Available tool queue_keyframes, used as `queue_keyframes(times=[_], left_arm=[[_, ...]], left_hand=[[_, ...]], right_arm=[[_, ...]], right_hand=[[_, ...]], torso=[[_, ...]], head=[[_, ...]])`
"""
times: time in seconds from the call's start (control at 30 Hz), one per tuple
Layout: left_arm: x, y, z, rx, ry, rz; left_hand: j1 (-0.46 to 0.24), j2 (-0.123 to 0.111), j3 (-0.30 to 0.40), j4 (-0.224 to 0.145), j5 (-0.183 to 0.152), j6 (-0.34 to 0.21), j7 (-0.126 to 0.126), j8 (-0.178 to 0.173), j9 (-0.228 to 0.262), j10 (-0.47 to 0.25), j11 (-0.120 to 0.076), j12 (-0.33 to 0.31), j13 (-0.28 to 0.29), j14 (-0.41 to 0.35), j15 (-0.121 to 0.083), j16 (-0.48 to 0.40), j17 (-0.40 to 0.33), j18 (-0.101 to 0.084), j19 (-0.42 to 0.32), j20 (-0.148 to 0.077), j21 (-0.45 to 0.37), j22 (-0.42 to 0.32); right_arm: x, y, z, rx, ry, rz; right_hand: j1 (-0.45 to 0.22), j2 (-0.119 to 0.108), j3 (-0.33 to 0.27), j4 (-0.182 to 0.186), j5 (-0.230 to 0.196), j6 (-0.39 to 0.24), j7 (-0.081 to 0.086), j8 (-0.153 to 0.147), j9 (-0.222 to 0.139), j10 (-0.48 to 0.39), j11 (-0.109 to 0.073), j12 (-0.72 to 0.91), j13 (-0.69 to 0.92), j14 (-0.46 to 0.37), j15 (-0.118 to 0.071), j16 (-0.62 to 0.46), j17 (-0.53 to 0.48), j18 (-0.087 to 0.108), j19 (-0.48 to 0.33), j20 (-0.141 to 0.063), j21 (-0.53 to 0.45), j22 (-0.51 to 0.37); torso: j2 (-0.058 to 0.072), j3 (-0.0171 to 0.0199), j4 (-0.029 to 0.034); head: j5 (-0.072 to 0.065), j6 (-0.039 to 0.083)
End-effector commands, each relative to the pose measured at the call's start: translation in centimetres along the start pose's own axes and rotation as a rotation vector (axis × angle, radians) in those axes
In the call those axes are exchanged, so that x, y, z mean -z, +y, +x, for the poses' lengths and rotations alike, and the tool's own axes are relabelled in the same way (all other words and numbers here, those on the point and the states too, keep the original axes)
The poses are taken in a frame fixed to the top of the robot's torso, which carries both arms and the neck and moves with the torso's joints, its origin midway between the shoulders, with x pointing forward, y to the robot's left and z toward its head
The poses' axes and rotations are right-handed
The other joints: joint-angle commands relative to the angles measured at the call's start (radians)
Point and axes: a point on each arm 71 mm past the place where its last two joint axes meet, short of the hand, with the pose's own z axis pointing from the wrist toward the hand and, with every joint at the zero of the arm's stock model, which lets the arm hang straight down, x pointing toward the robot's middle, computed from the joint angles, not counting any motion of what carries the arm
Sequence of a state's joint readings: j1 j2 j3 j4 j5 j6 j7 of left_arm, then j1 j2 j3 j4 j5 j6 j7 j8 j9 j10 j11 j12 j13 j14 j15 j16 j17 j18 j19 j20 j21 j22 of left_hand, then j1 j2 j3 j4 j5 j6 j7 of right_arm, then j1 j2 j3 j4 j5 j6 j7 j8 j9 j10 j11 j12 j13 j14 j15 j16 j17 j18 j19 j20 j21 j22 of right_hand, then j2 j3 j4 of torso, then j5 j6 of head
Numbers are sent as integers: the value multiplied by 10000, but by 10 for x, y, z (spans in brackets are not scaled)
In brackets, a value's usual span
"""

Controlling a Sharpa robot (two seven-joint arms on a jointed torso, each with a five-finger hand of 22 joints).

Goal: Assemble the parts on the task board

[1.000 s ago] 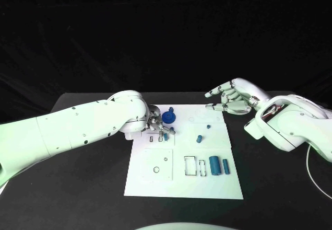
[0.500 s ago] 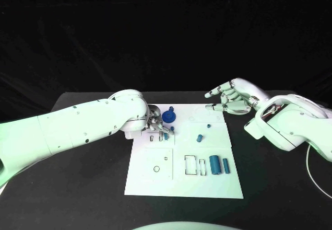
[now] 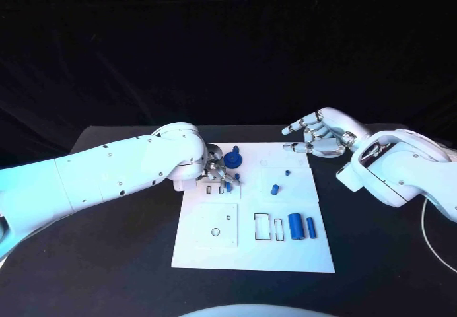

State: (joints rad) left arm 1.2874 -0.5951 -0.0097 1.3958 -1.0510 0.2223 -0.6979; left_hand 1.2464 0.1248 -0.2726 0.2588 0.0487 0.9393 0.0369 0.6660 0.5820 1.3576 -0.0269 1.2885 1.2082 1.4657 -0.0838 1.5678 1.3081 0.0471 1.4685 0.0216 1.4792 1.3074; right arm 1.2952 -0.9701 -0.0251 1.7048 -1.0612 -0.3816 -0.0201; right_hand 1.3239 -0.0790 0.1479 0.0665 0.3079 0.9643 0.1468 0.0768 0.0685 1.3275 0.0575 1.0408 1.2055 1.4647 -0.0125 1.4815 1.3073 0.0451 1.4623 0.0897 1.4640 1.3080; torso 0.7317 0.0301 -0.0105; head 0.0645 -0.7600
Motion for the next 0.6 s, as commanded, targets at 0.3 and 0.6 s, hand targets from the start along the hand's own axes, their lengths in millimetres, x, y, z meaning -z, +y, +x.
queue_keyframes(times=[0.3,0.6], left_arm=[[0,8,2,-65,292,-1195],[0,8,3,-144,503,-1136]], left_hand=[[370,22,180,-209,2,-104,-6,62,116,77,-44,-10,21,1051,-43,30,2627,-109,292,6,0,996],[459,24,233,-271,3,-104,-12,66,153,88,-48,-7,36,1051,-44,30,2627,-120,312,6,27,1048]], right_arm=[[-1,-1,3,13,215,63],[-1,-2,3,17,265,152]], right_hand=[[-4,70,31,30,88,69,-7,-40,-10,-28,-28,-13,-18,661,-83,-39,851,43,-15,-54,-53,300],[-99,49,-3,100,147,72,-4,-48,-12,-28,-21,-20,-38,662,-79,-48,848,46,-19,-54,-63,286]], torso=[[6,1,0],[8,7,2]], head=[[13,-63],[18,-57]])
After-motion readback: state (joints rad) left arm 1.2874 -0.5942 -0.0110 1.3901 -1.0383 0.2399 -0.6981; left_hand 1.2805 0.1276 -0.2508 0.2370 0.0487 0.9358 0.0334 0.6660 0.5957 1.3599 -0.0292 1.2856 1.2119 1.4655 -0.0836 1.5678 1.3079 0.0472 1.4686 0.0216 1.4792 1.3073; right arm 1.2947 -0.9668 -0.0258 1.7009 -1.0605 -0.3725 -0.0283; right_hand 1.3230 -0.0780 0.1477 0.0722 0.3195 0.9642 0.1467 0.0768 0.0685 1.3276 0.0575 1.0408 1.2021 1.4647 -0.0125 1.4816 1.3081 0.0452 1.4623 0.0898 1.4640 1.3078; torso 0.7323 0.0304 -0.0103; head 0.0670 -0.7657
